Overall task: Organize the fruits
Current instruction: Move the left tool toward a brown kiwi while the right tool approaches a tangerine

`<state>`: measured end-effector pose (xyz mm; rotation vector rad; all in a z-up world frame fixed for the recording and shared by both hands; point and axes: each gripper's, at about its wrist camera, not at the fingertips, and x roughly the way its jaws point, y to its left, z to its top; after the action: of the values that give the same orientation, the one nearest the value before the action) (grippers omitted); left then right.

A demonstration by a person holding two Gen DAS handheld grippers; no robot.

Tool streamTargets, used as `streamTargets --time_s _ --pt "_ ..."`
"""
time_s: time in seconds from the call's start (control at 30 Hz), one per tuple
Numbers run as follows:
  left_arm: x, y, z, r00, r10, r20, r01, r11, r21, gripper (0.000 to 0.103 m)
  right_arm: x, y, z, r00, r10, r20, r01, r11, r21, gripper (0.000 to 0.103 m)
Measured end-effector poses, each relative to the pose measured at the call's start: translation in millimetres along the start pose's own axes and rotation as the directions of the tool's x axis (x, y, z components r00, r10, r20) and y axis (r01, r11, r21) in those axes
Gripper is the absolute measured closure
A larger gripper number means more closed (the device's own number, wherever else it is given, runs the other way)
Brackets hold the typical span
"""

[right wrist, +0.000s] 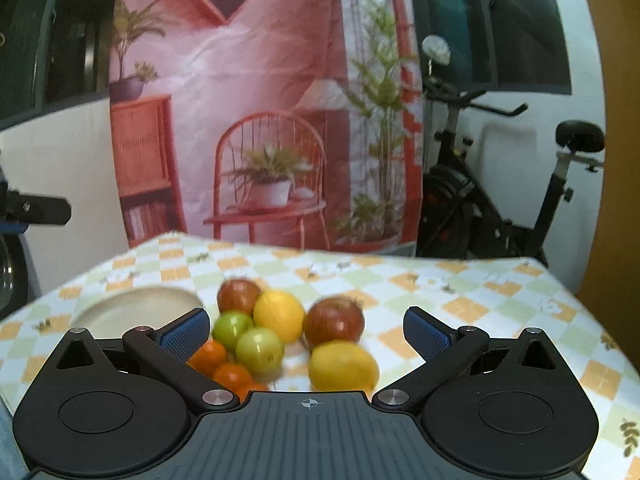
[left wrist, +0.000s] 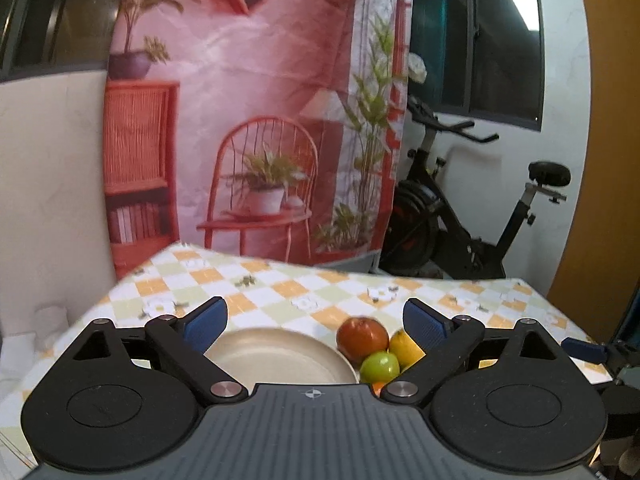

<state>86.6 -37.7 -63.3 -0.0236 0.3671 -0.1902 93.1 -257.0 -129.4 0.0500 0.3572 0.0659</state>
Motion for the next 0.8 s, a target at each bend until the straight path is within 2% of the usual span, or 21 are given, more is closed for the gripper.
streamTargets --time_s 0.2,0.33,0.53,0.67,0.8 --pt "23.0 -2.4 -17.7 0.998 -0.023 -0.056 0.024 1.000 0.016 0.007 14.2 3.4 -29.0 1.000 0.006 0.018 -0.004 0.993 -0.116 0.001" --pt "32.8 -4.1 -24.5 0.996 -0.031 -0.088 0.032 0.999 0.016 0.007 19.3 0.8 -40.9 0.999 0.034 0.000 -0.034 0.993 -0.116 0.002" --pt "39.7 -12.8 -36.5 0.992 -0.022 -0.122 0.030 0.997 0.065 0.007 24.9 -1.3 -44.3 0.990 0.124 -0.067 -0.129 0.988 -0.081 0.006" --pt "45.9 -10.1 -41.5 0.988 -0.007 -0.155 0.018 0.997 0.071 0.010 26.3 3.9 -49.2 0.975 0.183 -0.122 -0.195 0.977 -0.090 0.020" --pt "48.3 -8.1 -45.9 0.984 -0.004 -0.177 0.019 0.996 0.086 0.013 28.2 6.0 -49.9 0.965 0.212 -0.153 -0.226 0.971 -0.081 0.029"
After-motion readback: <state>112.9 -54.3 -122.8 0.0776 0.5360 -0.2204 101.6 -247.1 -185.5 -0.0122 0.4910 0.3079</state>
